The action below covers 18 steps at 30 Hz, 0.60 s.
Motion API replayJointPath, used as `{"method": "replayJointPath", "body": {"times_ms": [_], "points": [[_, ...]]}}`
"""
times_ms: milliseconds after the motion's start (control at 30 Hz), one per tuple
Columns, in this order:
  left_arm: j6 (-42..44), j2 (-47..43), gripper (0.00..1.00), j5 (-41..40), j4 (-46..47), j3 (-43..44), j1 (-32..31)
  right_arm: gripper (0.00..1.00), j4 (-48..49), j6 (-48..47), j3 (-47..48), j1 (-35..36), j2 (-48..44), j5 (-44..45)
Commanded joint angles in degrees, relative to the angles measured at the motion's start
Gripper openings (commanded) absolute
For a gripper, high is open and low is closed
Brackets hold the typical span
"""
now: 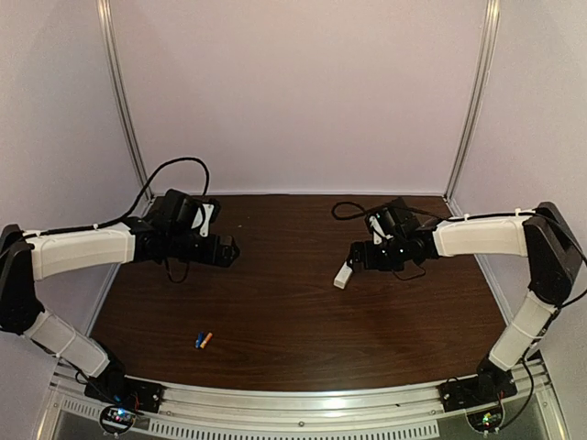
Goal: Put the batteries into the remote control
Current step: Pick up the remote control from the center of the board.
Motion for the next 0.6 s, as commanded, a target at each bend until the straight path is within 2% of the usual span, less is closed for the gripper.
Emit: {"method": "replayJointPath", "body": {"times_ms": [0,267,433,567], "points": [[-0.15,-1.05,0.97,-1.24,1.83,-1.08,-0.23,0.94,-3.41,0.73,2.87,0.81,3.82,3.12],[-0.27,-3.33,0.97,-2.62,2.99,-3.89,-0.23,0.91,-6.21,0.19,10.83,1.53,12.4,2.42],[-0.84,-3.96,0.97,-2.78,3.31,-4.51,-0.23,0.8,-8.03,-0.04,14.31,2.0,16.16,3.11],[-1.27,-4.96,0.97,-2.99,4.21,-5.43,-0.23,0.79,-9.72,-0.4,16.71,2.55,18.56,3.97]]}}
